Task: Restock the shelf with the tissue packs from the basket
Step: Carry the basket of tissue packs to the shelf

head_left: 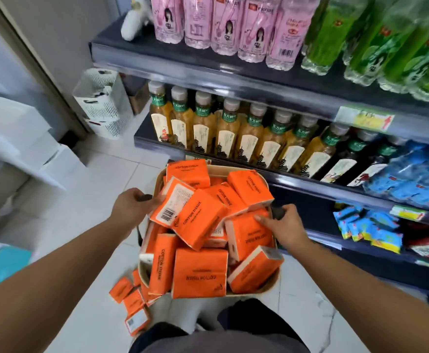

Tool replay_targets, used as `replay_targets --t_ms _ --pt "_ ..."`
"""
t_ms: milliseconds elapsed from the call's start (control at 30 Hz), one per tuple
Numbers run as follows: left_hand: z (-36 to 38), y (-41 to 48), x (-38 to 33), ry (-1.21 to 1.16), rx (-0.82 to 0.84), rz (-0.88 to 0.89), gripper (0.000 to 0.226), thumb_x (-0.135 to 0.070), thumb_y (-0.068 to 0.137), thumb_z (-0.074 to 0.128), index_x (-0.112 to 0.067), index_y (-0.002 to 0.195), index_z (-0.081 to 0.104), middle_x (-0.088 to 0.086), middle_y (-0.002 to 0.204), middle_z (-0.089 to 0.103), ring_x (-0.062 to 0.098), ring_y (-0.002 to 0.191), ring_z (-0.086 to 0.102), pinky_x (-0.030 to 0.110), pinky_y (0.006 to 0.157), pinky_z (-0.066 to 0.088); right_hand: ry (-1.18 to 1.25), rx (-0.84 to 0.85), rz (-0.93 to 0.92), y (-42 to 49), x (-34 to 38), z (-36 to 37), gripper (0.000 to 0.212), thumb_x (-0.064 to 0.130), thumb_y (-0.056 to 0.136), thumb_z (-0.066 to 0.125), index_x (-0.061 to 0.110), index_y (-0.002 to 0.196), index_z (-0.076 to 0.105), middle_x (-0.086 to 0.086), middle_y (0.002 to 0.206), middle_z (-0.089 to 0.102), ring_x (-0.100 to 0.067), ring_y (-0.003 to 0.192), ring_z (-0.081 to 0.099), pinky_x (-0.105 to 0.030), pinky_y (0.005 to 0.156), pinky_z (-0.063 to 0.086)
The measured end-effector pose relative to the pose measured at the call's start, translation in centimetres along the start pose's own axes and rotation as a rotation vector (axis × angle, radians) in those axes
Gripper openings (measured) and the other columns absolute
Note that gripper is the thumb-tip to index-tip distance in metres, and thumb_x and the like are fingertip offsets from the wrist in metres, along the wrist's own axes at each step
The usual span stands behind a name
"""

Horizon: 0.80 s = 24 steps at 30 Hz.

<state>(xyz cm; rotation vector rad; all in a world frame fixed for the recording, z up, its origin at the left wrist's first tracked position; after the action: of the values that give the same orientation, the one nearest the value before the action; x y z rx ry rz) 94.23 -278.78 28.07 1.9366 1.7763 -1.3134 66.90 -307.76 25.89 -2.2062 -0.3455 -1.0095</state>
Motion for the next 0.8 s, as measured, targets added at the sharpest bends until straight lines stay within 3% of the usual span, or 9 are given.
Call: replay_targets --t_ms 200,300,367,467,533,667,800 --pt "3.2 -1.2 0.0 0.055 -0.013 -0.079 0.043 -0.043 0.075 0.080 -0.005 0.085 0.061 0.008 0.081 0.065 0.018 0.074 0.057 0.029 0.058 0.041 -0.036 0.043 0.073 2.3 -3.7 -1.3 0.069 0.046 0.066 0.085 0.015 0.111 0.043 0.001 0.100 0.059 -0.019 0.095 0.059 -0.044 0.087 0.051" --pt "4.7 -1.3 0.4 0.097 0.039 -0.100 0.049 -0.052 0.067 0.081 -0.010 0.079 0.059 0.007 0.079 0.064 0.021 0.077 0.059 0.031 0.061 0.041 -0.002 0.057 0.127 3.0 -7.0 -1.3 0.089 0.064 0.047 0.085 0.016 0.114 0.052 0.002 0.101 0.068 -0.016 0.093 0.066 -0.045 0.085 0.056" --pt "5.6 -0.9 0.5 0.111 0.082 -0.090 0.053 -0.059 0.059 0.073 -0.012 0.073 0.056 0.005 0.074 0.063 0.022 0.075 0.059 0.031 0.061 0.040 0.024 0.075 0.154 4.1 -10.2 -0.6 0.094 0.070 0.044 0.084 0.015 0.114 0.056 0.002 0.099 0.071 -0.015 0.090 0.069 -0.044 0.082 0.058" --pt "6.7 0.4 0.7 0.130 0.137 -0.053 0.051 -0.058 0.064 0.074 -0.012 0.073 0.054 0.006 0.072 0.062 0.024 0.073 0.059 0.032 0.061 0.041 0.066 0.039 0.188 4.6 -13.5 0.4 0.096 0.075 0.041 0.083 0.018 0.114 0.057 0.003 0.099 0.072 -0.016 0.090 0.070 -0.045 0.080 0.059" --pt "7.5 1.4 1.1 0.157 0.193 -0.038 0.051 -0.056 0.069 0.076 -0.011 0.074 0.054 0.006 0.072 0.062 0.024 0.073 0.060 0.032 0.061 0.042 0.062 -0.040 0.207 2.4 -11.9 0.3 0.087 0.068 0.049 0.084 0.016 0.111 0.055 0.002 0.098 0.071 -0.017 0.091 0.069 -0.041 0.078 0.058" --pt "9.3 2.7 1.4 0.180 0.304 0.023 0.055 -0.062 0.061 0.066 -0.011 0.075 0.053 0.005 0.073 0.061 0.023 0.072 0.059 0.033 0.062 0.043 0.086 -0.220 0.309 -1.2 -12.0 0.4 0.060 0.029 0.072 0.085 0.012 0.110 0.041 0.001 0.093 0.057 -0.021 0.093 0.058 -0.037 0.078 0.048" --pt "11.4 3.3 1.2 0.227 0.361 0.088 0.045 -0.050 0.078 0.074 -0.009 0.083 0.056 0.003 0.078 0.060 0.022 0.076 0.059 0.030 0.059 0.038 0.083 -0.300 0.350 -2.5 -14.0 0.0 0.057 0.026 0.075 0.083 0.012 0.109 0.040 0.003 0.089 0.053 -0.022 0.091 0.056 -0.033 0.074 0.042"
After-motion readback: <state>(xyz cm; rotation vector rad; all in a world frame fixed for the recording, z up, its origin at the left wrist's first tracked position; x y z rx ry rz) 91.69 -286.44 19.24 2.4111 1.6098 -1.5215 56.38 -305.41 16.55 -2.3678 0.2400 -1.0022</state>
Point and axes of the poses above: each hand's wrist, its own y-axis towards the middle knuckle, its own z-axis out of the palm, x = y × z, the point moved 9 cm from there along y, towards the middle knuckle
